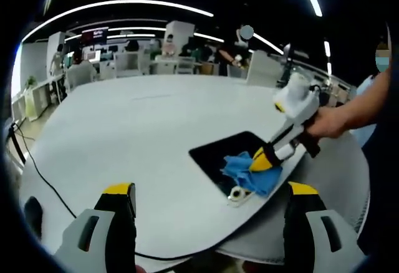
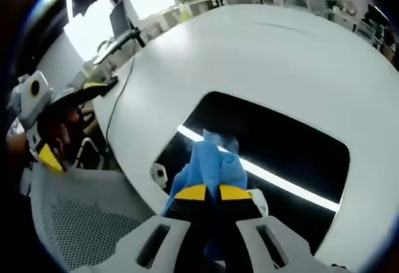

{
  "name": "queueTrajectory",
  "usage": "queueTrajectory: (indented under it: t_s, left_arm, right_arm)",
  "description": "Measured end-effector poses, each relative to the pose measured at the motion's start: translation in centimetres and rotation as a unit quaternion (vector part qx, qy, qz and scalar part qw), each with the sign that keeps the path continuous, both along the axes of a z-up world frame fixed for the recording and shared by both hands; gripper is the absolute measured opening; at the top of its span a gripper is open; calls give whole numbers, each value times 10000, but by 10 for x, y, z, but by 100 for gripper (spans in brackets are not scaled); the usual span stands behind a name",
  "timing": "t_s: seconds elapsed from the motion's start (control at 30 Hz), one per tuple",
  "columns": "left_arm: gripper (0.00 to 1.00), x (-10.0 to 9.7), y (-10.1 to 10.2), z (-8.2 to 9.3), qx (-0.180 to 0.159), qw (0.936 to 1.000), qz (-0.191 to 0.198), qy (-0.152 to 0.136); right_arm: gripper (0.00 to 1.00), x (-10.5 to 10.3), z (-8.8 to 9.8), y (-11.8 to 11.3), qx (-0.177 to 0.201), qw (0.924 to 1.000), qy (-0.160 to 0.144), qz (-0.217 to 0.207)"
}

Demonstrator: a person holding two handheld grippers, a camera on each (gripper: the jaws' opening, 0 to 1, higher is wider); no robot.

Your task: Wipe the mirror surface with the cleaning cloth until all visible marks leave the cleaned area.

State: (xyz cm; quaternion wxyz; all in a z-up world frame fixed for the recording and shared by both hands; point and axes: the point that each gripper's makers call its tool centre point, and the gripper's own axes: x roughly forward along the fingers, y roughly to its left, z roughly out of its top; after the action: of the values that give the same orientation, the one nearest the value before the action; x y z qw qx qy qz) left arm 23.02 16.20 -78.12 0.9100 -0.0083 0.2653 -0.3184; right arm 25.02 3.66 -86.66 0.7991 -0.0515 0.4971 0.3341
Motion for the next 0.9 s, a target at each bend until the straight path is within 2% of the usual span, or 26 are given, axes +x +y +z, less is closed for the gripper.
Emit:
queueTrajectory:
  t_s: [0.1, 0.2, 0.33, 0.43, 0.53, 0.63, 0.83, 0.9]
  left_arm:
    - [100, 5, 12, -1, 21, 10000, 61, 13]
    - [100, 11, 22, 2, 29, 9998, 171, -20]
    - [100, 16, 34, 8, 24, 9996, 282, -83]
    - [100, 17, 42, 8, 54, 9994, 333, -68]
    - [100, 18, 45, 7, 13, 9993, 364, -34]
    - [100, 18, 45, 6, 3, 9993, 382, -23]
    - [100, 17, 40, 8, -85, 9992, 384, -34]
    - [100, 15, 40, 8, -77, 9993, 375, -45]
  right_arm:
    - [0, 0, 0, 19, -58, 9999, -25, 158]
    - [0, -3, 0, 44, 66, 9996, 20, 284]
    - [0, -1, 1, 60, 61, 9993, -3, 373]
    - [0, -2, 1, 59, 23, 9988, -28, 483]
    - [0, -1, 1, 56, 259, 9986, -58, 468]
    - [0, 0, 1, 56, 357, 9987, 55, 372]
    - [0, 4, 1, 58, 267, 9980, 276, 500]
    - [0, 13, 1, 59, 202, 9978, 176, 603]
